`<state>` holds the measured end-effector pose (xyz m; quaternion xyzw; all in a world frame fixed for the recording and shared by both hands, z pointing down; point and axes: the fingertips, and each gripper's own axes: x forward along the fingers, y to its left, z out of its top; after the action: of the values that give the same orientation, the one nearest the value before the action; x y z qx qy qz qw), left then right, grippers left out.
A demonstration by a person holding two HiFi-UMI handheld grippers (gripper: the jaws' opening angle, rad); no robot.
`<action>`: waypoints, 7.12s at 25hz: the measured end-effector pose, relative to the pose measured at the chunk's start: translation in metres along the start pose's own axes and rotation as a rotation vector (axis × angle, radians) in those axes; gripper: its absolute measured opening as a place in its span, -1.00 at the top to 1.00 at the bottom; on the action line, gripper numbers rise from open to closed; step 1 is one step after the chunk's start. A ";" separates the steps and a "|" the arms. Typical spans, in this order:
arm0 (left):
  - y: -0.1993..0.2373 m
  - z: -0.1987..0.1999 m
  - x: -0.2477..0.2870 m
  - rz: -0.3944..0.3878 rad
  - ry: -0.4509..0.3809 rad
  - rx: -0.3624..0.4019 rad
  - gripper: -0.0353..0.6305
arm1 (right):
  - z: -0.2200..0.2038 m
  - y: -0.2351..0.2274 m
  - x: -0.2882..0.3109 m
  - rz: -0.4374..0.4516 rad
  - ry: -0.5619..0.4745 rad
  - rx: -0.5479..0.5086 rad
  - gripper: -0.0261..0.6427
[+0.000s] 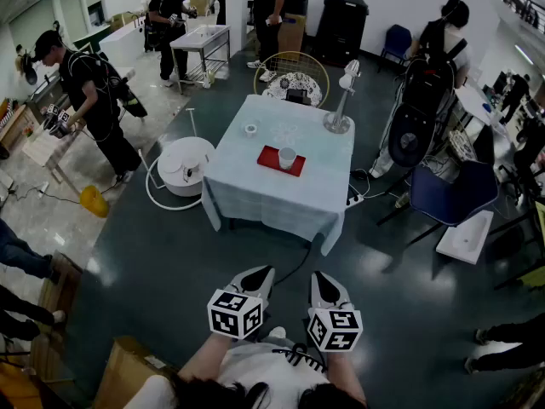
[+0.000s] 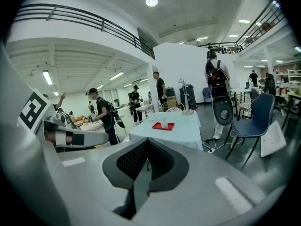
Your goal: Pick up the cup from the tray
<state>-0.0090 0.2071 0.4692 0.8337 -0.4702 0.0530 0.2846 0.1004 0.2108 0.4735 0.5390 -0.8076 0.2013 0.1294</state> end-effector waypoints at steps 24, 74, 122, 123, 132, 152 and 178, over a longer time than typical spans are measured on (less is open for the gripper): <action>-0.003 0.000 -0.002 0.058 -0.001 0.000 0.89 | 0.000 -0.008 0.003 0.093 -0.032 0.095 0.74; 0.098 0.112 0.156 0.088 -0.015 0.045 0.89 | 0.094 -0.061 0.176 0.203 -0.023 0.012 -0.04; 0.265 0.174 0.303 0.156 0.173 0.055 0.89 | 0.109 -0.084 0.462 0.116 0.234 -0.191 -0.33; 0.267 0.172 0.307 0.160 0.184 0.050 0.89 | 0.103 -0.085 0.469 0.114 0.254 -0.197 -0.33; 0.277 0.158 0.335 0.165 0.271 0.043 0.89 | 0.061 -0.097 0.511 0.106 0.426 -0.187 -0.42; 0.280 0.155 0.360 0.161 0.307 0.037 0.89 | 0.063 -0.096 0.532 0.186 0.470 -0.176 -0.19; 0.231 0.152 0.414 0.057 0.368 0.103 0.89 | 0.080 -0.236 0.480 -0.049 0.421 -0.053 -0.18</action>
<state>0.0045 -0.2764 0.5884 0.8099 -0.4303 0.2366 0.3208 0.1338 -0.2991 0.6509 0.5008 -0.7544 0.2851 0.3141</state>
